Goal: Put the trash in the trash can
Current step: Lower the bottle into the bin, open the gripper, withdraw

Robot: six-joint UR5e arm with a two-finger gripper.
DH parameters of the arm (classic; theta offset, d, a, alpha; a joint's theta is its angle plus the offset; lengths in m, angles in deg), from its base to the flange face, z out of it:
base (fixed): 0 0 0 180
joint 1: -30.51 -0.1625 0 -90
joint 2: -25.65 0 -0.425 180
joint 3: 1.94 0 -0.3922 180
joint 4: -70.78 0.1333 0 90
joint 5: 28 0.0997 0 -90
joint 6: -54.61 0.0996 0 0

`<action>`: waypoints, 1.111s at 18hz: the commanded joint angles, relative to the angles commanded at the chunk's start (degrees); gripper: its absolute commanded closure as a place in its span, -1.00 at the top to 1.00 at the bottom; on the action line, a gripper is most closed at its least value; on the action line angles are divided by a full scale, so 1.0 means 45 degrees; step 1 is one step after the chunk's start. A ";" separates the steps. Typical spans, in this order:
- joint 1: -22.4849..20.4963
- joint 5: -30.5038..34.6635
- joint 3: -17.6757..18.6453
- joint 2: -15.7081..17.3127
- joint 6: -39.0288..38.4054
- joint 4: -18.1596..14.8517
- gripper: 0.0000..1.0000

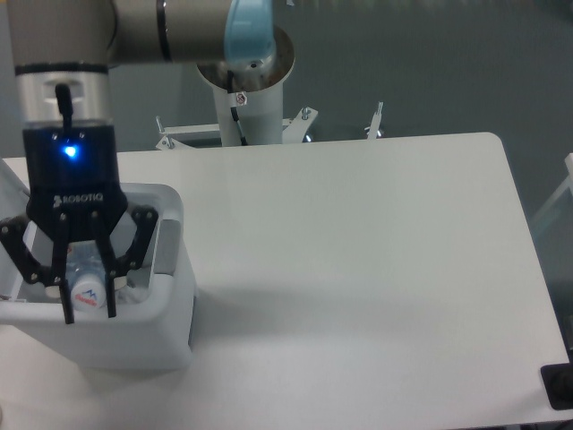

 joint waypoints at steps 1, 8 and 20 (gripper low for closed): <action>0.0116 0.0000 0.0156 0.0019 0.0039 0.0000 -0.04; 0.0040 0.0038 0.0723 0.0508 0.0546 -0.0020 1.00; -0.3805 0.0059 0.2519 0.1386 0.6244 -0.0156 1.00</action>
